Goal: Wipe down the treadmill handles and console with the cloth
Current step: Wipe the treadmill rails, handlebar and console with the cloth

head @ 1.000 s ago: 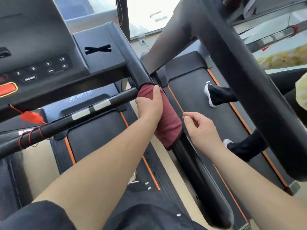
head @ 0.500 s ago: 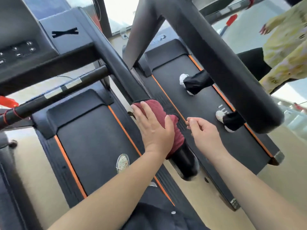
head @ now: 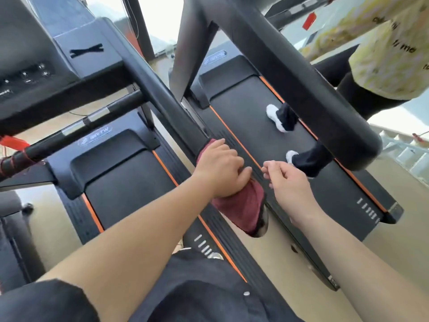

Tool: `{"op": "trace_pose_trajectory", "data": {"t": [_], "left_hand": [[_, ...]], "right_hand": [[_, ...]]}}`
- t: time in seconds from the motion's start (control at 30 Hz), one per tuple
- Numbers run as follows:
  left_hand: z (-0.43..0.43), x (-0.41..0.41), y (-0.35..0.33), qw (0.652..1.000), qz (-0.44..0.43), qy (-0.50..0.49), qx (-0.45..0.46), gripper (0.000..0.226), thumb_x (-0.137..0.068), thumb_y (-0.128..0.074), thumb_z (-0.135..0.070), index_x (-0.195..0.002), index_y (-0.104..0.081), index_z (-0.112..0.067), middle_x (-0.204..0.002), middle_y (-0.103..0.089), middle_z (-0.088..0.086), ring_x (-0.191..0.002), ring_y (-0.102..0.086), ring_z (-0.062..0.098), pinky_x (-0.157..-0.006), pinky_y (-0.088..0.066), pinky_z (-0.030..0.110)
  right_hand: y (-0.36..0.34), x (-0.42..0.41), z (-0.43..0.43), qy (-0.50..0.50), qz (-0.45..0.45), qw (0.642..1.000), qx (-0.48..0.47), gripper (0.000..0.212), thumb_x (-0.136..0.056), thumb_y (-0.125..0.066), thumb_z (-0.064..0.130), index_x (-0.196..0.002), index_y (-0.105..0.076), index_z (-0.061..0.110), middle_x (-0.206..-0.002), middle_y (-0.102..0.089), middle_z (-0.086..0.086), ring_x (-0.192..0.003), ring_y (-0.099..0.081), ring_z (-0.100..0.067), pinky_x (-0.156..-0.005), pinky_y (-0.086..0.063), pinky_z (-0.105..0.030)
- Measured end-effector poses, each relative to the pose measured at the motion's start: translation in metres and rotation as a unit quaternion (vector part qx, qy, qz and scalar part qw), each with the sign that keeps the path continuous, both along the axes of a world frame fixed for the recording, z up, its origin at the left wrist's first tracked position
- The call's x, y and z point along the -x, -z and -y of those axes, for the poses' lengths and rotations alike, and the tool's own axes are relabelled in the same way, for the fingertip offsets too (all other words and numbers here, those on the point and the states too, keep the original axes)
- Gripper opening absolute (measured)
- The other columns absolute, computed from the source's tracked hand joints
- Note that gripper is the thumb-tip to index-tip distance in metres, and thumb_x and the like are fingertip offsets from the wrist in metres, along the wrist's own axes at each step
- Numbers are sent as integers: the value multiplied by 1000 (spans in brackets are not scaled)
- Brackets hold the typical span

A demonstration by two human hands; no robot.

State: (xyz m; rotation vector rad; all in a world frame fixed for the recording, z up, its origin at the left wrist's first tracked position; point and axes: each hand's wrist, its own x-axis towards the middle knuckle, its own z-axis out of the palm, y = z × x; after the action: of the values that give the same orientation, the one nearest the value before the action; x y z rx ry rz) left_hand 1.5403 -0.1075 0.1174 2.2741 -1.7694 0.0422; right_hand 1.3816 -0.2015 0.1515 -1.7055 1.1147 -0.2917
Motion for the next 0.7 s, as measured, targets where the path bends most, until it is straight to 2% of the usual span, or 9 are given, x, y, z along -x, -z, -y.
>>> {"op": "trace_pose_trajectory", "data": {"t": [0.1, 0.17, 0.23, 0.3, 0.37, 0.43, 0.5, 0.6, 0.7], "left_hand": [[-8, 20, 1, 998, -15, -53, 28, 38, -95, -53, -39, -71, -74, -19, -71, -66, 1, -84, -60, 31, -111, -36, 50], [-25, 33, 7, 995, -54, -27, 82, 28, -97, -55, -35, -86, -77, -20, -90, -71, -1, -102, -61, 28, -116, -31, 50], [-38, 25, 9, 987, -112, 27, 110, 25, -97, -56, -28, -108, -76, -20, -114, -72, -5, -122, -58, 24, -119, -29, 49], [-46, -2, 10, 978, -158, 53, 128, 31, -90, -57, -15, -114, -76, -17, -125, -71, -4, -132, -56, 23, -119, -32, 48], [-53, -32, 6, 976, -155, 20, 154, 31, -83, -60, -8, -106, -79, -16, -126, -71, 0, -130, -58, 26, -117, -36, 49], [-62, -63, 1, 975, -137, -29, 174, 21, -82, -70, -8, -99, -80, -15, -125, -70, 5, -124, -60, 29, -116, -37, 50], [-71, -93, -4, 970, -140, -60, 190, 18, -85, -72, -7, -102, -78, -10, -122, -70, 8, -118, -62, 30, -115, -39, 45], [-81, -148, -11, 965, -131, -85, 208, 15, -91, -66, -3, -100, -77, -7, -112, -73, 6, -105, -64, 30, -100, -51, 38], [-85, -206, -22, 967, -123, -90, 202, 15, -90, -66, -3, -99, -77, -7, -103, -74, 2, -96, -64, 28, -87, -54, 37]], "right_hand": [[-1, -8, -1, -27, 4, 1000, 2, 30, -102, -49, 38, -95, -69, 15, -98, -72, -4, -101, -66, -23, -96, -53, -45], [-2, -17, -6, -62, -5, 998, 26, 26, -104, -50, 30, -102, -70, 14, -100, -72, 0, -102, -65, -16, -100, -50, -39], [-1, -27, -17, -113, -14, 992, 51, 26, -105, -48, 30, -119, -68, 19, -116, -69, 10, -112, -61, -3, -106, -46, -33], [5, -37, -36, -180, -9, 980, 87, 38, -106, -42, 32, -141, -55, 23, -141, -57, 8, -131, -50, -2, -115, -38, -33], [12, -53, -55, -232, -63, 959, 153, 54, -106, -32, 44, -157, -31, 28, -157, -41, 6, -140, -43, -11, -115, -38, -37], [19, -75, -67, -248, -173, 914, 269, 65, -101, -20, 58, -160, -20, 30, -149, -46, -2, -122, -58, -30, -90, -53, -48], [21, -103, -68, -239, -247, 882, 321, 76, -97, -14, 68, -158, -21, 23, -128, -54, -6, -100, -64, -34, -67, -53, -45], [22, -153, -63, -235, -278, 865, 346, 85, -92, -8, 72, -155, -26, 17, -120, -58, -5, -95, -66, -31, -63, -49, -41], [19, -221, -58, -220, -274, 873, 338, 83, -92, -5, 69, -153, -27, 16, -126, -58, -7, -101, -66, -33, -72, -51, -44]]}}
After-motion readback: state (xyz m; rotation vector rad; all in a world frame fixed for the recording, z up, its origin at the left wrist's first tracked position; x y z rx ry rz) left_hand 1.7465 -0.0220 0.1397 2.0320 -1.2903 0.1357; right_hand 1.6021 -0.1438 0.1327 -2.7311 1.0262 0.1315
